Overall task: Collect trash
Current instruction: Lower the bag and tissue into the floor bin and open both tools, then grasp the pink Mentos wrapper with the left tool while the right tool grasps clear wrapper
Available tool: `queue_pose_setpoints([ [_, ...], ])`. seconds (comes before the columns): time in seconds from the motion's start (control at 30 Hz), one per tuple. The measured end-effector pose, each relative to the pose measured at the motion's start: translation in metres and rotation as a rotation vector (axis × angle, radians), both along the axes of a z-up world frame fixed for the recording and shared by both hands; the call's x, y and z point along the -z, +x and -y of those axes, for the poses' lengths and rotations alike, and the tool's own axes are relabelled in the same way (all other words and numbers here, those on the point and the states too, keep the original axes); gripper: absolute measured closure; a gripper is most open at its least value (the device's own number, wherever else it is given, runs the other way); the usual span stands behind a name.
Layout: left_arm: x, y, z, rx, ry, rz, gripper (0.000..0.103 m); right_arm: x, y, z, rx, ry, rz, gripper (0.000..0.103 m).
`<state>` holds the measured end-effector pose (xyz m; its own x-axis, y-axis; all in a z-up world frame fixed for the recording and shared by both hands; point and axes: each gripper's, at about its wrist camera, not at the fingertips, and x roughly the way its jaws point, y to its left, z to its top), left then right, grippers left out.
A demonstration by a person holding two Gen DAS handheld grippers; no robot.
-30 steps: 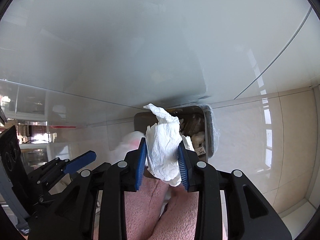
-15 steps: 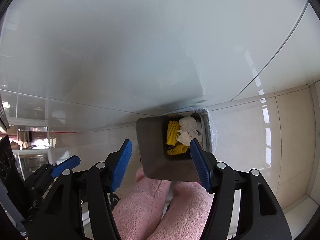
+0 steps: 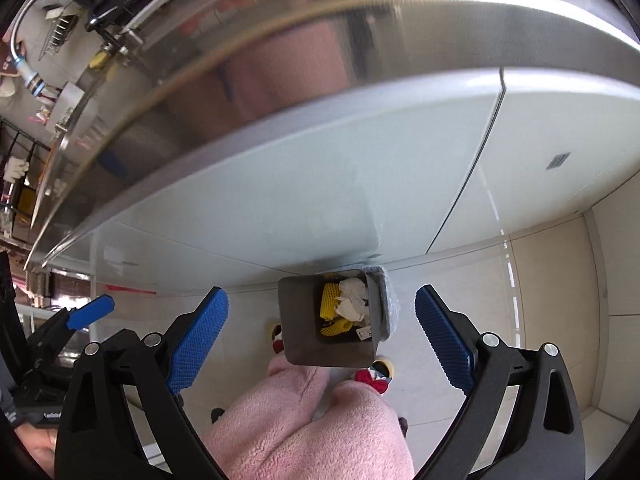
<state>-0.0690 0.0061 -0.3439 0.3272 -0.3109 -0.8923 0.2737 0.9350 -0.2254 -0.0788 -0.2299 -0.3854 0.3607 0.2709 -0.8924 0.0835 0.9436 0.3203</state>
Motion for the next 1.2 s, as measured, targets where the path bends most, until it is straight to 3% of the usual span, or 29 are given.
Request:
queue_pose_setpoints([
  [0.23,-0.064,0.023,-0.001,-0.049,-0.038,0.109,0.008,-0.097,0.0,0.025,-0.005,-0.069,0.191,0.003],
  [0.47,-0.116,0.061,0.004,-0.04,-0.039,0.192,0.008,-0.145,0.028,0.045,0.026,-0.099,0.295,0.003],
  [0.73,-0.133,0.121,0.01,-0.002,-0.043,0.229,0.008,-0.164,0.071,0.054,0.08,-0.119,0.342,0.003],
  [1.2,-0.132,0.221,0.041,0.073,-0.064,0.23,0.008,-0.162,0.167,0.049,0.128,-0.128,0.338,0.004],
])
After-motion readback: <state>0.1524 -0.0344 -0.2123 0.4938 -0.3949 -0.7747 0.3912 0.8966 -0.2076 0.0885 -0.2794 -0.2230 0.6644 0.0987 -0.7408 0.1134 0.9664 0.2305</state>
